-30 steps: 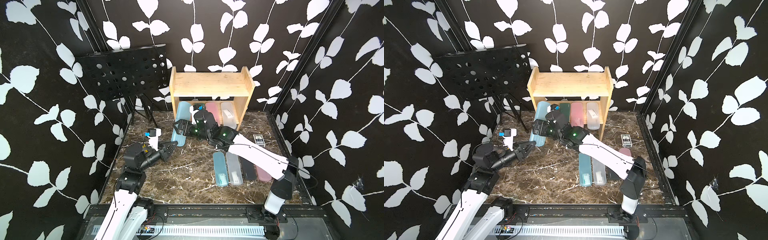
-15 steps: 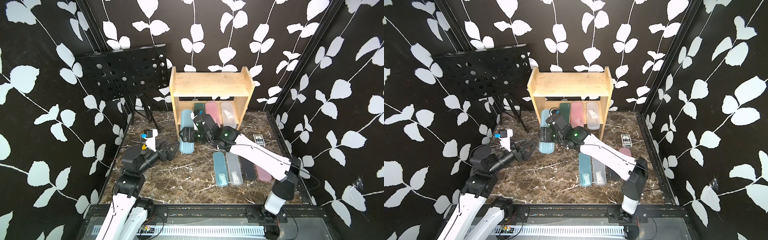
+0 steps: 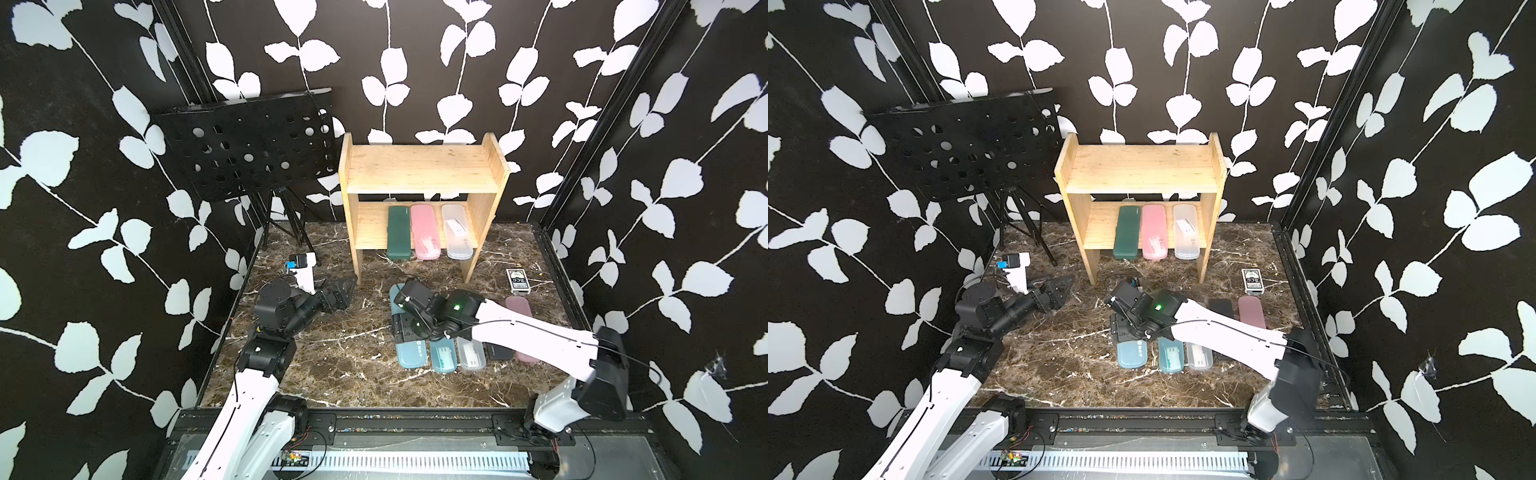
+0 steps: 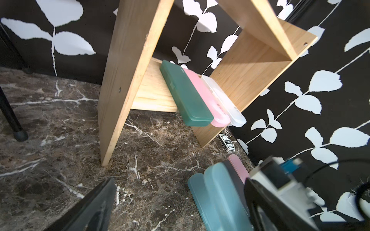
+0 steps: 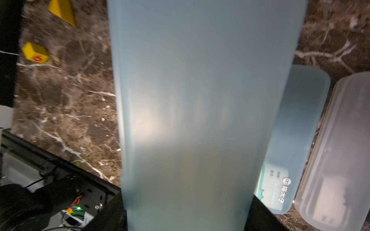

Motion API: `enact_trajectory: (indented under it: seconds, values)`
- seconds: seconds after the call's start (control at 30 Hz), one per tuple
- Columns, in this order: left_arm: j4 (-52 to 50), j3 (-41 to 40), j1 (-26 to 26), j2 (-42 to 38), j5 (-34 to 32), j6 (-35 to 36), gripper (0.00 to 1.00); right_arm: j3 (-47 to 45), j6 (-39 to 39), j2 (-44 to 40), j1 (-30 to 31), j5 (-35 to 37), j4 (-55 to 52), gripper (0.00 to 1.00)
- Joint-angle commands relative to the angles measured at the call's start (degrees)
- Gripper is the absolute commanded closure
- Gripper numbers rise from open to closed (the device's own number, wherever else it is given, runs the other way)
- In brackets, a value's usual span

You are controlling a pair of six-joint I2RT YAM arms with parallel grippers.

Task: Remove the pencil cases from the shelf
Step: Place the pencil case at the center of the board.

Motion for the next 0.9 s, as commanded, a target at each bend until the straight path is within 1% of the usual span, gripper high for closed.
enact_trajectory:
  seconds: [0.0,0.17,0.27,0.47,0.5,0.6,0.87]
  values:
    - [2.7,-0.1,0.0,0.1,0.3,-0.2,0.01,-0.7,1.1,2.9,-0.1,0.3,2.9,0.25]
    - [1.6,0.1,0.0,1.0,0.8,0.5,0.01,-1.2,0.2,8.8,-1.6,-1.8,4.0,0.24]
    - [1.2,-0.1,0.0,1.1,0.8,0.9,0.01,-1.1,-0.2,10.7,-1.8,-1.8,4.5,0.23]
    - [0.8,-0.3,0.0,1.7,0.8,1.5,0.01,-2.7,-0.5,12.0,-3.9,-1.1,4.6,0.23]
    - [0.8,-0.1,0.0,1.9,0.9,1.6,0.01,-4.5,-0.6,12.1,-4.1,-1.0,4.8,0.23]
    - [0.8,-0.2,0.0,2.3,0.8,1.7,0.01,-5.9,-1.2,12.6,-5.2,-0.8,4.7,0.21]
    - [0.9,0.0,0.0,3.3,0.3,2.3,0.01,-7.3,-1.4,14.4,-5.8,-0.6,6.6,0.21]
